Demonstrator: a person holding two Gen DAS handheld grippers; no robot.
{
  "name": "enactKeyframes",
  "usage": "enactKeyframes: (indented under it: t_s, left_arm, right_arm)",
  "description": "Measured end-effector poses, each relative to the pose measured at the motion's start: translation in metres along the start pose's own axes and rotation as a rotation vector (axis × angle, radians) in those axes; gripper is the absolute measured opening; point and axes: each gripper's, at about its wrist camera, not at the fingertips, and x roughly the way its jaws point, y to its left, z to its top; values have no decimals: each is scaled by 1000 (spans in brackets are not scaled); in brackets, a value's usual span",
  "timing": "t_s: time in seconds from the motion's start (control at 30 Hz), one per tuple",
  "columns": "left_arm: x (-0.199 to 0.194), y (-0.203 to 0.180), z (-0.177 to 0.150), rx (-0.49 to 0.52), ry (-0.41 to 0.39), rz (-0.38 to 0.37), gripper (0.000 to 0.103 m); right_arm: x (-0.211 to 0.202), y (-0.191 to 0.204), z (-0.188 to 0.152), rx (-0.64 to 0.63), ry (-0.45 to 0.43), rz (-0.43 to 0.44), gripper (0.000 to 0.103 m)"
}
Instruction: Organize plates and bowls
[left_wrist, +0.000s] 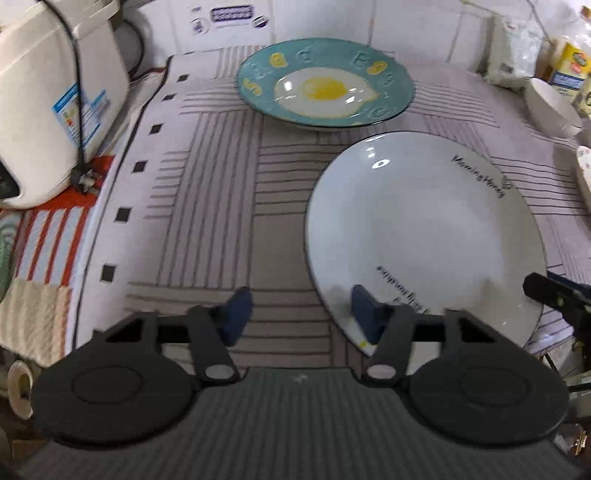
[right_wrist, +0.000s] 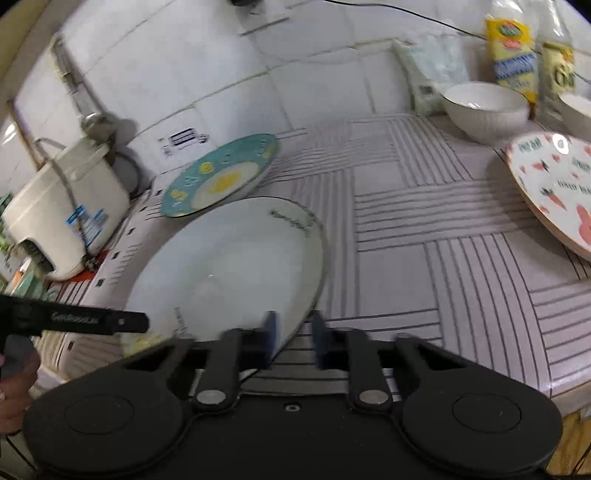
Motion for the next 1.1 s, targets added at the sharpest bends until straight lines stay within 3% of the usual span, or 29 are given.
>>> enactKeyframes:
  t_s: [0.1, 0.2, 0.4, 0.5, 0.63, 0.8, 0.93, 1.1]
  left_arm:
    - [2, -10, -2, 10, -20, -37, 29]
    - [2, -13, 0, -40, 3, -29, 24]
    - [4, -16, 2, -75, 4, -4, 25]
    - [7, -15, 2, -108, 1, -3, 31]
    - [7, -27, 2, -71, -13, 48, 32]
    - [5, -21, 2, -135, -14, 28, 32]
    - [8, -19, 4, -197, 5, 15, 32]
    - [5, -27, 12, -167, 8, 10, 32]
  right_arm:
    - [0, -8, 0, 36, 3, 37, 18]
    - [0, -6, -1, 30, 3, 30, 18]
    - [4, -5, -3, 1, -9, 38, 20]
    - [10, 0, -2, -73, -4, 30, 24]
    - [14, 7, 1, -149, 14, 6, 25]
    - [12, 3, 4, -175, 23, 37, 25]
    - [4, -2, 4, -154, -38, 73, 25]
    - [2, -7, 9, -162, -51, 73, 26]
